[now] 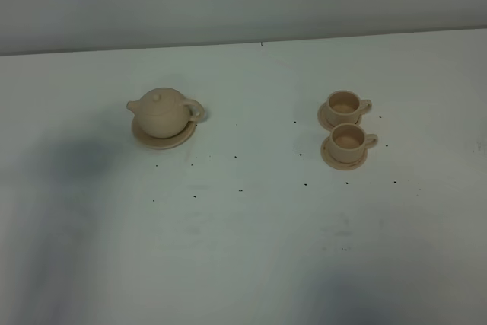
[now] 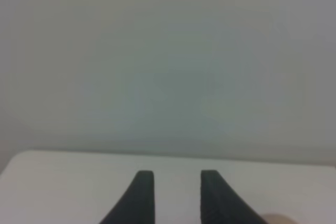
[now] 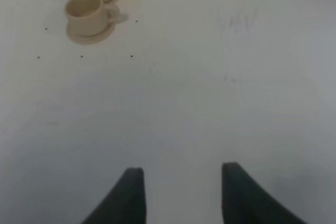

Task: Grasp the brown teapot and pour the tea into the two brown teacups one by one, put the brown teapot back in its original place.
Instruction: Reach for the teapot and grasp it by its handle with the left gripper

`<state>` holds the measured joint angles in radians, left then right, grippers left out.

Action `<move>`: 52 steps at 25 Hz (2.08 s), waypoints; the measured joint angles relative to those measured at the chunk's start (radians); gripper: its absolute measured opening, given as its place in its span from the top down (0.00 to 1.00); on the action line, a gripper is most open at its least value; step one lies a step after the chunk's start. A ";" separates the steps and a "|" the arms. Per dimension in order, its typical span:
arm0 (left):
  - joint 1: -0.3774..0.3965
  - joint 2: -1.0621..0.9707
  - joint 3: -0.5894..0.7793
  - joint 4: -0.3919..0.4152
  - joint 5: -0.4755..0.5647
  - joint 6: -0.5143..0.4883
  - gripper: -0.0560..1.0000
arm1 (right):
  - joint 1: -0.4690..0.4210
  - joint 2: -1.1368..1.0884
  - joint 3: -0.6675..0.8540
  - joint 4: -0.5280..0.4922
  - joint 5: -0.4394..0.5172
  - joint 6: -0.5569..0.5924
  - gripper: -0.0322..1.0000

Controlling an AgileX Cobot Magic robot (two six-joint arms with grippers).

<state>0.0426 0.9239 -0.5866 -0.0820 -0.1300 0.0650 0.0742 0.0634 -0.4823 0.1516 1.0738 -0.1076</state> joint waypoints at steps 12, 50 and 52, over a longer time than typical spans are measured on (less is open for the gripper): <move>-0.356 0.410 0.026 0.034 -0.115 -0.021 0.72 | 0.000 0.000 0.000 0.000 0.000 -0.001 0.63; -0.435 1.185 -1.136 -0.025 0.828 -0.189 0.72 | 0.000 0.000 0.000 0.000 0.000 0.004 0.63; -0.424 1.202 -1.167 -0.021 0.828 -0.215 0.72 | 0.000 0.000 0.000 0.000 0.000 0.004 0.63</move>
<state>-0.3818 2.1264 -1.7538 -0.1026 0.6984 -0.1503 0.0742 0.0634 -0.4823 0.1516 1.0738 -0.1031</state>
